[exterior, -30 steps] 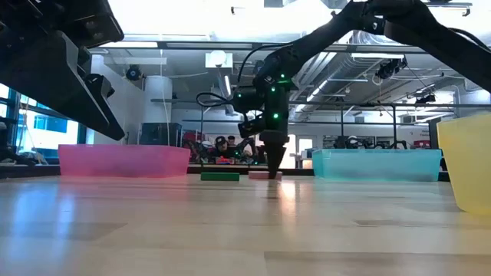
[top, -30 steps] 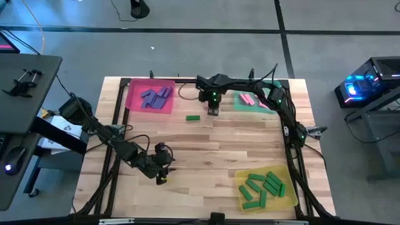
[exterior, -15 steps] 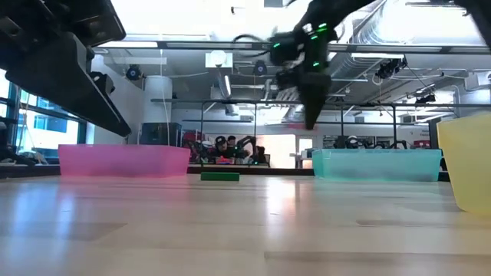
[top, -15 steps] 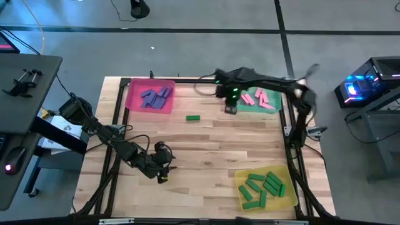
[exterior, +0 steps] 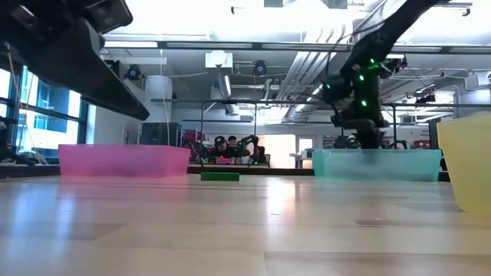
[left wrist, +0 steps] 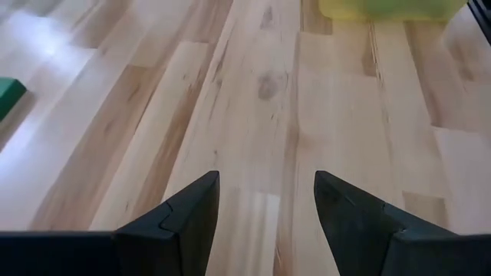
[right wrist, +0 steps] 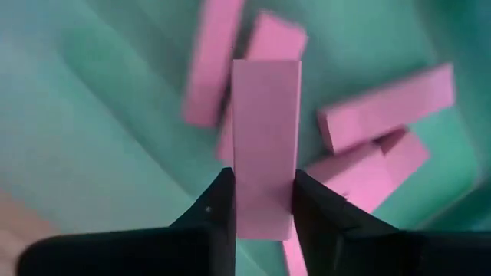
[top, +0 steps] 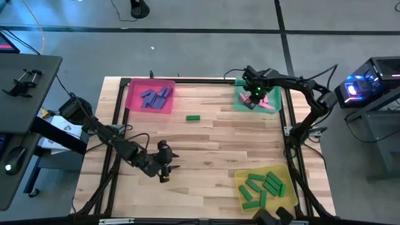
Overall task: Sort blocks
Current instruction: Put the pink block into the blue bin, then put the green block into the yellow bin
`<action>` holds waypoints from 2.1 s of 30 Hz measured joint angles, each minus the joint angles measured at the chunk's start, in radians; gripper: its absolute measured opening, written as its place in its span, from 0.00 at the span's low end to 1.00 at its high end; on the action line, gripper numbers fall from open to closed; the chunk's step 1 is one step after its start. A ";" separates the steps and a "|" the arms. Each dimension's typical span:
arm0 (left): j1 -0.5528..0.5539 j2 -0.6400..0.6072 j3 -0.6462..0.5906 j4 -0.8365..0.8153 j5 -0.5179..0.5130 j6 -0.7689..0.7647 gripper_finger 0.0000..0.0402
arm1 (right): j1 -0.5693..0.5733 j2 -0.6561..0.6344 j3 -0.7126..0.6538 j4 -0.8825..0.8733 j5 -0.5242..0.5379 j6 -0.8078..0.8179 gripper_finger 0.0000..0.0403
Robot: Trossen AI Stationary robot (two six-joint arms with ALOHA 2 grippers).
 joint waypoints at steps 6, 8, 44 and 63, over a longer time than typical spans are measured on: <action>0.045 0.000 0.000 0.010 0.000 0.000 0.50 | -0.051 0.000 -0.037 0.005 0.000 0.032 0.37; 0.065 0.000 0.000 0.010 0.000 -0.015 0.50 | -0.061 -0.008 -0.026 -0.010 0.000 0.054 0.41; 0.870 0.253 0.065 0.149 0.536 0.624 0.50 | 1.380 -0.614 -0.819 1.580 0.631 0.414 0.44; 0.780 0.351 0.120 0.167 0.581 0.612 0.35 | 1.422 -0.233 -0.589 1.577 0.602 0.338 0.44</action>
